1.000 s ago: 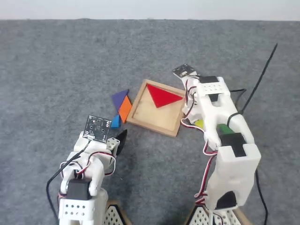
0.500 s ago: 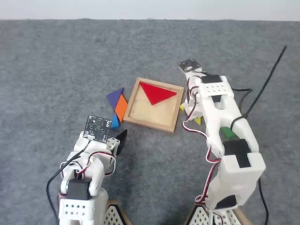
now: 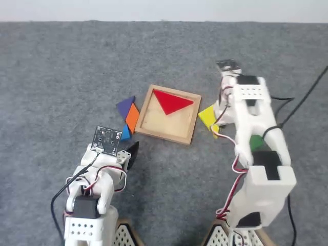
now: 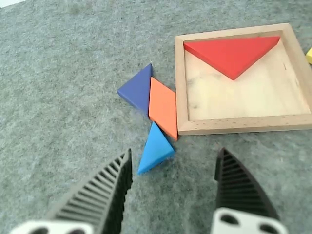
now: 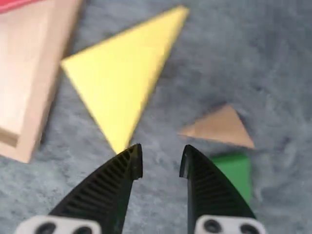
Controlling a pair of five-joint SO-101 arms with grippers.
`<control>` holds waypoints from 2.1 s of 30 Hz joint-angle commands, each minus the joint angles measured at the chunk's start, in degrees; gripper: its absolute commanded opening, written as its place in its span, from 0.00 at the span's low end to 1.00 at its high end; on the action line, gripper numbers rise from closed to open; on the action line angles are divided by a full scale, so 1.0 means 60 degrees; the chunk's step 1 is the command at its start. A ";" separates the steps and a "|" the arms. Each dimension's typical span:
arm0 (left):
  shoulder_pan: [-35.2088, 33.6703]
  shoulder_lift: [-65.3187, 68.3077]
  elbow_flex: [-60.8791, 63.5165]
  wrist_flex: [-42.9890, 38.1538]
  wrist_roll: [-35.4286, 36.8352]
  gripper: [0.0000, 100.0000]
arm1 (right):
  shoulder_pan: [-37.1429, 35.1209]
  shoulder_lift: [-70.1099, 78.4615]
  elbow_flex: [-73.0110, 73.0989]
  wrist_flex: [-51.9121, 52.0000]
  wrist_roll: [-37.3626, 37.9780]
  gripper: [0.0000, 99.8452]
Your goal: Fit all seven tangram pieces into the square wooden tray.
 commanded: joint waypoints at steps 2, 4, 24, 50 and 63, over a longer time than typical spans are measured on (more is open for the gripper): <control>-0.0029 -0.0147 -0.0095 0.0088 -0.0044 0.27 | -0.0755 -0.0579 -0.0747 -0.0256 -0.1538 0.14; -0.0029 -0.0147 -0.0095 0.0088 -0.0044 0.27 | -0.1311 -0.0579 -0.1084 -0.0505 -0.2183 0.14; -0.0029 -0.0147 -0.0095 0.0088 -0.0044 0.27 | -0.1941 0.3114 -0.4440 0.0374 -0.4454 0.26; -0.0029 -0.0147 -0.0095 0.0088 -0.0044 0.27 | -0.1795 0.4564 -0.5480 0.1179 -0.3004 0.26; -0.0029 -0.0147 -0.0095 0.0088 -0.0044 0.27 | -0.0960 0.4623 -0.5465 0.1766 -0.2725 0.26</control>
